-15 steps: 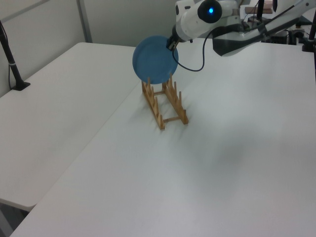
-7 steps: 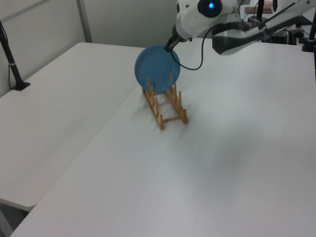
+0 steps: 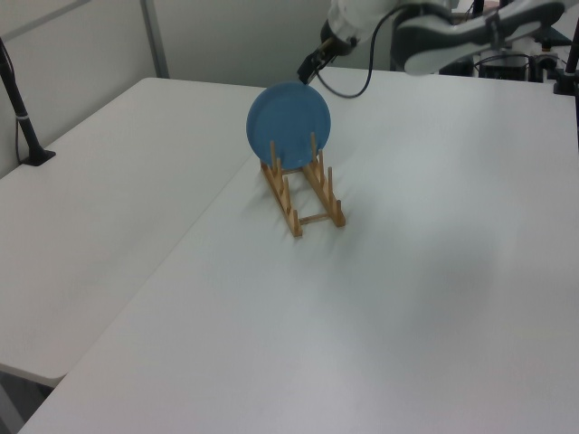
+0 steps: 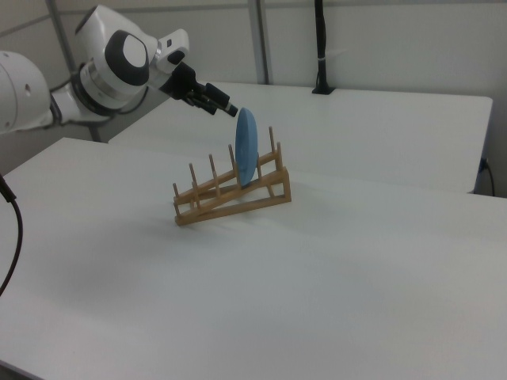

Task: Place plate in plate rack
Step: 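Lower the plate into a rack slot and open the gripper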

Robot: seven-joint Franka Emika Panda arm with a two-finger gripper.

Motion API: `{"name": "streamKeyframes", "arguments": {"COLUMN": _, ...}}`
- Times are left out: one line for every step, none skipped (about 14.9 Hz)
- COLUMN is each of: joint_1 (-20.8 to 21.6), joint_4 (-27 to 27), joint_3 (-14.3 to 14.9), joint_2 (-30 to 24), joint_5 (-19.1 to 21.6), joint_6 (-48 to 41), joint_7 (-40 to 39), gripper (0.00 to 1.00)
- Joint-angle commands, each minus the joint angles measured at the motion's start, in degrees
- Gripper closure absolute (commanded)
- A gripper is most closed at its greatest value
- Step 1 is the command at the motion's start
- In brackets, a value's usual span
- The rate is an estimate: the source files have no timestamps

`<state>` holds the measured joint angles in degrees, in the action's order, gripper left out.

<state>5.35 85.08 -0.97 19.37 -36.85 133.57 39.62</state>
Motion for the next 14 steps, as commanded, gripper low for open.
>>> {"name": "streamKeyframes", "arguments": {"joint_1": -0.5, "joint_4": 1.8, "joint_3": 0.0, "joint_2": -5.2, "joint_5": 19.3, "joint_6": -10.2, "joint_7": -18.2, "gripper": 0.02}}
{"name": "streamKeyframes", "arguments": {"joint_1": -0.7, "joint_4": 1.7, "joint_3": 0.5, "joint_2": -5.9, "joint_5": 24.0, "joint_6": -15.1, "joint_7": -24.2, "gripper": 0.01}}
{"name": "streamKeyframes", "arguments": {"joint_1": -1.3, "joint_4": 1.7, "joint_3": 0.9, "joint_2": -7.3, "joint_5": 27.9, "joint_6": -19.4, "joint_7": -28.8, "gripper": 0.00}}
{"name": "streamKeyframes", "arguments": {"joint_1": -2.3, "joint_4": 2.0, "joint_3": 0.9, "joint_2": -8.4, "joint_5": 30.7, "joint_6": -23.1, "joint_7": -32.1, "gripper": 0.00}}
{"name": "streamKeyframes", "arguments": {"joint_1": -3.4, "joint_4": 2.2, "joint_3": 0.9, "joint_2": -9.3, "joint_5": 32.7, "joint_6": -26.7, "joint_7": -34.6, "gripper": 0.00}}
{"name": "streamKeyframes", "arguments": {"joint_1": -3.9, "joint_4": 2.3, "joint_3": 0.9, "joint_2": -9.9, "joint_5": 33.8, "joint_6": -30.6, "joint_7": -36.4, "gripper": 0.00}}
{"name": "streamKeyframes", "arguments": {"joint_1": -4.0, "joint_4": 2.5, "joint_3": 0.9, "joint_2": -10.5, "joint_5": 34.0, "joint_6": -34.1, "joint_7": -37.3, "gripper": 0.00}}
{"name": "streamKeyframes", "arguments": {"joint_1": -4.0, "joint_4": 3.7, "joint_3": 0.9, "joint_2": -11.4, "joint_5": 34.1, "joint_6": -35.9, "joint_7": -37.5, "gripper": 0.00}}
{"name": "streamKeyframes", "arguments": {"joint_1": -4.2, "joint_4": 5.5, "joint_3": 0.9, "joint_2": -12.6, "joint_5": 34.2, "joint_6": -36.1, "joint_7": -37.2, "gripper": 0.00}}
{"name": "streamKeyframes", "arguments": {"joint_1": -4.5, "joint_4": 7.2, "joint_3": 0.9, "joint_2": -13.8, "joint_5": 34.2, "joint_6": -36.3, "joint_7": -36.9, "gripper": 0.00}}
{"name": "streamKeyframes", "arguments": {"joint_1": -4.5, "joint_4": 8.9, "joint_3": 0.8, "joint_2": -15.2, "joint_5": 34.3, "joint_6": -36.4, "joint_7": -36.8, "gripper": 0.00}}
{"name": "streamKeyframes", "arguments": {"joint_1": -4.5, "joint_4": 9.5, "joint_3": 0.8, "joint_2": -15.3, "joint_5": 34.3, "joint_6": -36.4, "joint_7": -36.8, "gripper": 0.00}}
{"name": "streamKeyframes", "arguments": {"joint_1": -4.5, "joint_4": 9.4, "joint_3": 0.8, "joint_2": -15.3, "joint_5": 34.3, "joint_6": -36.4, "joint_7": -36.8, "gripper": 0.00}}
{"name": "streamKeyframes", "arguments": {"joint_1": -4.5, "joint_4": 9.4, "joint_3": 0.9, "joint_2": -15.4, "joint_5": 34.3, "joint_6": -36.7, "joint_7": -37.0, "gripper": 0.00}}
